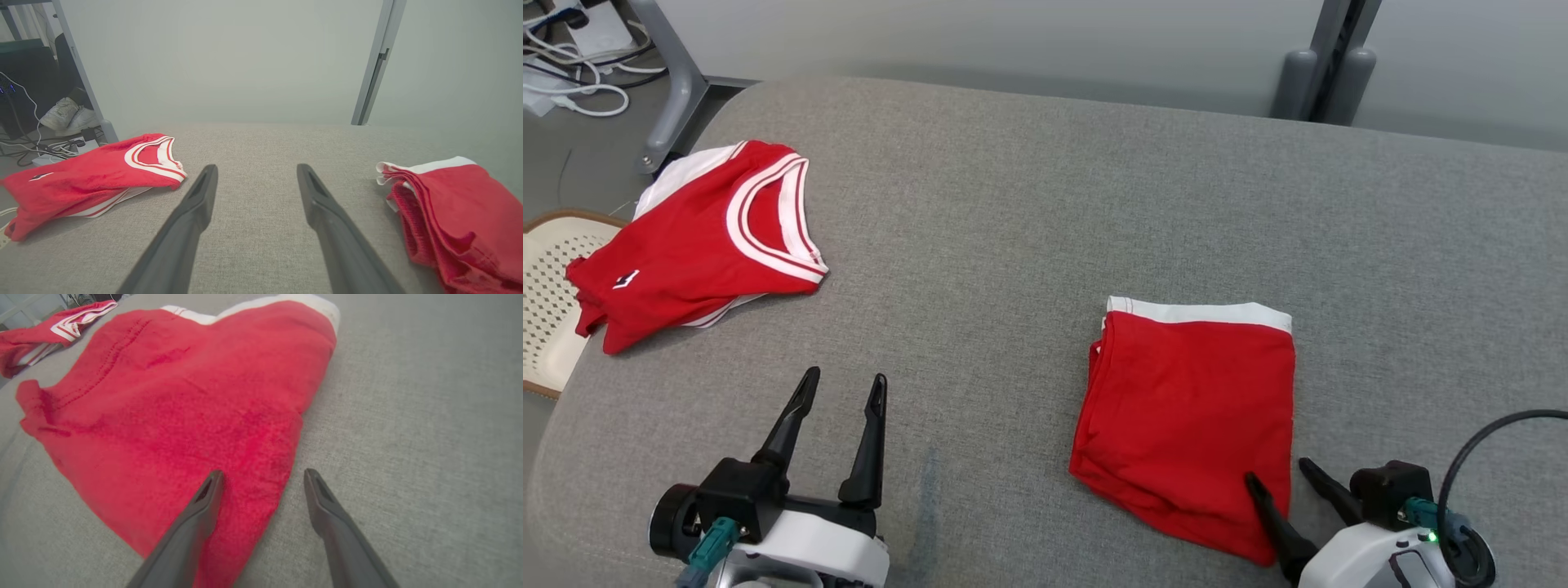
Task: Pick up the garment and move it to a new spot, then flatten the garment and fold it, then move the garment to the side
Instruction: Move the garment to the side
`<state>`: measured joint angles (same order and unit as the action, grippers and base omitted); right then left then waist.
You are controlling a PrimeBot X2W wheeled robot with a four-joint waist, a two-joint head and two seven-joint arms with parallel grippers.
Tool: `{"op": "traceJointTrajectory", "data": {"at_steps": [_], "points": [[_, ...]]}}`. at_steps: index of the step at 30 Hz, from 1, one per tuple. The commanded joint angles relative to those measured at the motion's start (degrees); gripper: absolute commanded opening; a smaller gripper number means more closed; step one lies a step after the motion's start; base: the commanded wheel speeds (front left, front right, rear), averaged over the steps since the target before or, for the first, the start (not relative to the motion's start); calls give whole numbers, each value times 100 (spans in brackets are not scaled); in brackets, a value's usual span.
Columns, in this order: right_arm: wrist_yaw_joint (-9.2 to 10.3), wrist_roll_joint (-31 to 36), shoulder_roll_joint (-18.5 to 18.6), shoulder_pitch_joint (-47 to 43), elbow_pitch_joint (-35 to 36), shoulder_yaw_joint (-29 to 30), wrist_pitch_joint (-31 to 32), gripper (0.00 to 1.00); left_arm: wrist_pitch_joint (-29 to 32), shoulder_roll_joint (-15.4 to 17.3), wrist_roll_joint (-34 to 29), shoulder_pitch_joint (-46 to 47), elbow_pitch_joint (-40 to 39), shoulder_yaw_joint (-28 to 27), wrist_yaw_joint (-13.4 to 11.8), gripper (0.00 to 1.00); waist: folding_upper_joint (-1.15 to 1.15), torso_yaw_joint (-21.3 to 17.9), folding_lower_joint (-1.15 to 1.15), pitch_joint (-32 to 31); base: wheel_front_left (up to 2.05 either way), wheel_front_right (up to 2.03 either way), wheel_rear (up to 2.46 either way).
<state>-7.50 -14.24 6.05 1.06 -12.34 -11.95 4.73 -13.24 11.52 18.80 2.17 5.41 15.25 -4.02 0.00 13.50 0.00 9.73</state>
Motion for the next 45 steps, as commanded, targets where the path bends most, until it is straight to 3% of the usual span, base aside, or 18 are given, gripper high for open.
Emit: {"op": "traceJointTrajectory", "data": {"at_steps": [1,8,9,10,11,23,32,45], "points": [[1,-45,48,83,-94,-6,81,100,-51,-10,43,139,28,-10,31,100,0,52,0,78,0,0,0],[1,-252,56,174,-462,-142,554,100,-124,-51,28,250,194,7,79,100,0,64,0,148,0,0,0],[1,-288,62,195,-498,-171,613,87,-132,-49,22,243,208,14,80,100,0,62,0,150,0,0,0],[1,-343,65,211,-529,-207,675,35,-140,-54,15,249,226,26,91,100,0,63,0,152,0,0,0],[1,-371,80,222,-546,-240,726,0,-136,-55,9,267,238,34,93,100,0,63,0,154,0,0,0],[2,-428,362,427,-296,-338,721,0,-136,-2,28,218,211,26,48,100,0,-212,0,10,0,0,0],[1,-346,978,768,-182,-653,764,0,-38,123,27,216,-25,-2,-15,100,0,-1011,0,51,0,0,0],[1,-602,1382,1914,-509,-825,158,0,190,382,-81,539,-448,-7,-21,100,0,-2111,0,793,0,0,0]]}}
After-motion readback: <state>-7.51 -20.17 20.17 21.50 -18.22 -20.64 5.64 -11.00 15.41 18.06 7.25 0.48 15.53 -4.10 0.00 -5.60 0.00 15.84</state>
